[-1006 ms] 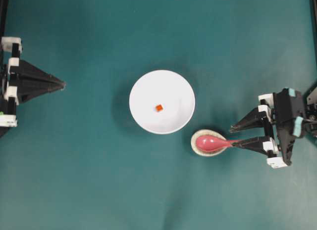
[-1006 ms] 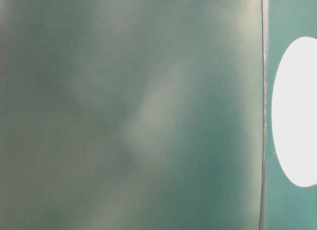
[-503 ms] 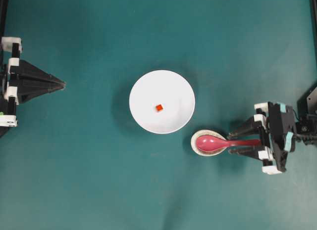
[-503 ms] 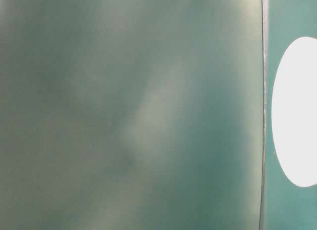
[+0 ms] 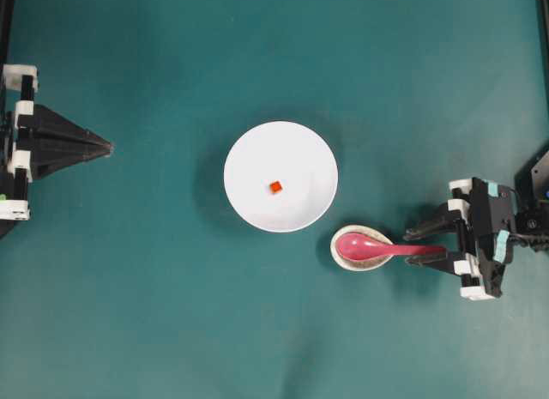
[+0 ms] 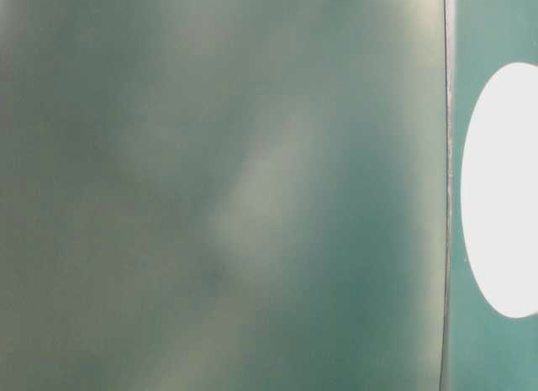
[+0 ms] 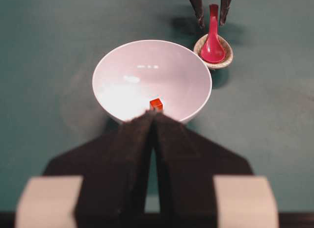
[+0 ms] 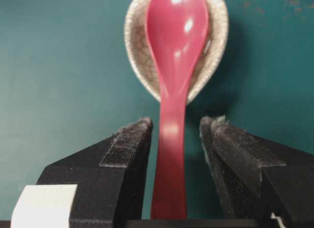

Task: Grip the spoon and scoop the red block from the bowl with right arm.
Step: 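Close the right gripper on the pink spoon handle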

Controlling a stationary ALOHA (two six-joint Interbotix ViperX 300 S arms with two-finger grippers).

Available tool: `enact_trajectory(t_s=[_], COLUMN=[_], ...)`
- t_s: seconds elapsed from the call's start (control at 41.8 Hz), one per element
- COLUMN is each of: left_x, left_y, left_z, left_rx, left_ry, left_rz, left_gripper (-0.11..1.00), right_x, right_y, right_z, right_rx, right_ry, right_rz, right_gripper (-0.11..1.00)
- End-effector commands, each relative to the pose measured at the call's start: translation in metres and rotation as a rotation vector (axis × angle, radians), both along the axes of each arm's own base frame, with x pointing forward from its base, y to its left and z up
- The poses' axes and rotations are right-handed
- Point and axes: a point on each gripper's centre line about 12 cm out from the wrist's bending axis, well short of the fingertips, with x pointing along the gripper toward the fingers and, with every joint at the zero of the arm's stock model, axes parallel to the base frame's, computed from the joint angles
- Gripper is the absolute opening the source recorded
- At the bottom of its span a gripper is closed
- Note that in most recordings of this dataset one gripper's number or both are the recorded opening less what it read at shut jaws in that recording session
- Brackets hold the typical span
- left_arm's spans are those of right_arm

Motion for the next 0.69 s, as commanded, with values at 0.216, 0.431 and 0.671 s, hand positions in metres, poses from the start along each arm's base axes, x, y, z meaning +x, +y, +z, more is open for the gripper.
enact_trajectory(t_s=[0.216, 0.431, 0.671], left_x=[0.003, 0.002, 0.001], left_y=[0.001, 0.001, 0.001], left_z=[0.01, 0.011, 0.011], left_rx=[0.002, 0.001, -0.002], left_ry=[-0.024, -0.029, -0.02], left_rz=[0.003, 0.003, 0.004], left_gripper=[0.0, 0.0, 0.0], right_x=[0.005, 0.003, -0.004], right_y=[0.001, 0.0, 0.009], right_z=[0.0, -0.004, -0.008], right_rx=[-0.012, -0.033, -0.045], right_ry=[-0.039, -0.077, -0.104], right_rz=[-0.009, -0.05, -0.056], right_gripper=[0.51, 0.51, 0.51])
